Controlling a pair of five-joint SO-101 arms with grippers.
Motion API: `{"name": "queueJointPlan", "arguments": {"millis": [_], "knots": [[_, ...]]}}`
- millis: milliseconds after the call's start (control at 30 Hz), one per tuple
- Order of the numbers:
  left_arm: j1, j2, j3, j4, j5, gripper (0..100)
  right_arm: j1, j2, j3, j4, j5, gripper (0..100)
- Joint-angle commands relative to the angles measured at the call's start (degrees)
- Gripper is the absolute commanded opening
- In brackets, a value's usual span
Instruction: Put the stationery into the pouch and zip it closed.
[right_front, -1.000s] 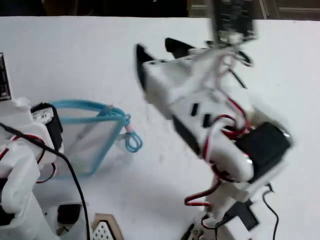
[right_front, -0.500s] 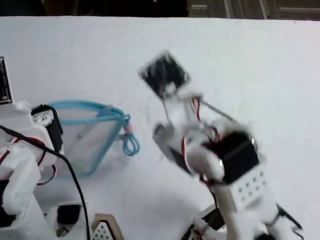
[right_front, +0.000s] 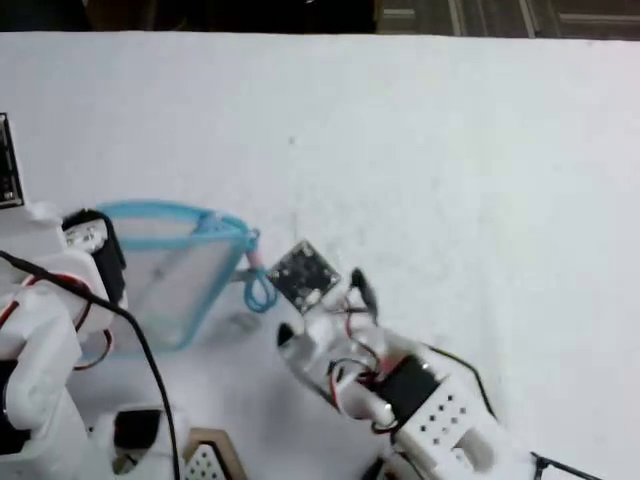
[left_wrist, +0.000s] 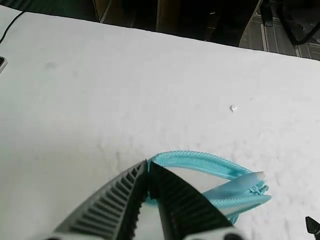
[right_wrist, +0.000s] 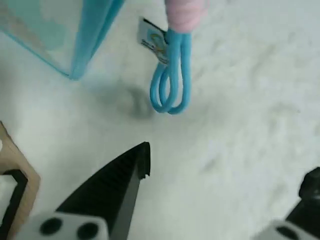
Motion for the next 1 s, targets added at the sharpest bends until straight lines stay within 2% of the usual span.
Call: {"name": "queueJointPlan", "arguments": {"millis": [0,133,333,467,600,733,833,967], "knots": [[-0.40,0.13,0.18,0.18,0.26,2,-0.84,2.07,0.44,-5.41,-2.37,44.3],[-0.40,0.13,0.18,0.09,0.26,2,-0.84,7.87,0.62,-16.31,-5.01,44.3],[-0.40,0.13,0.18,0.09,0.26,2,-0.75,20.35,0.62,-28.53,-5.19,44.1],[-0.40,0.13,0.18,0.09,0.26,2,2.77,27.91,0.62,-36.00,-4.92,44.0],[-0.40,0.22,0.18,0.09,0.26,2,8.04,33.80,0.62,-39.08,-0.09,44.0],[-0.40,0.22,0.18,0.09,0.35,2,8.84,36.26,0.35,-43.21,2.37,43.3],[-0.40,0.22,0.18,0.09,0.35,2,8.40,36.79,0.26,-46.90,2.64,34.5],[-0.40,0.22,0.18,0.09,0.35,2,7.78,36.88,0.35,-50.42,2.64,13.3]]}}
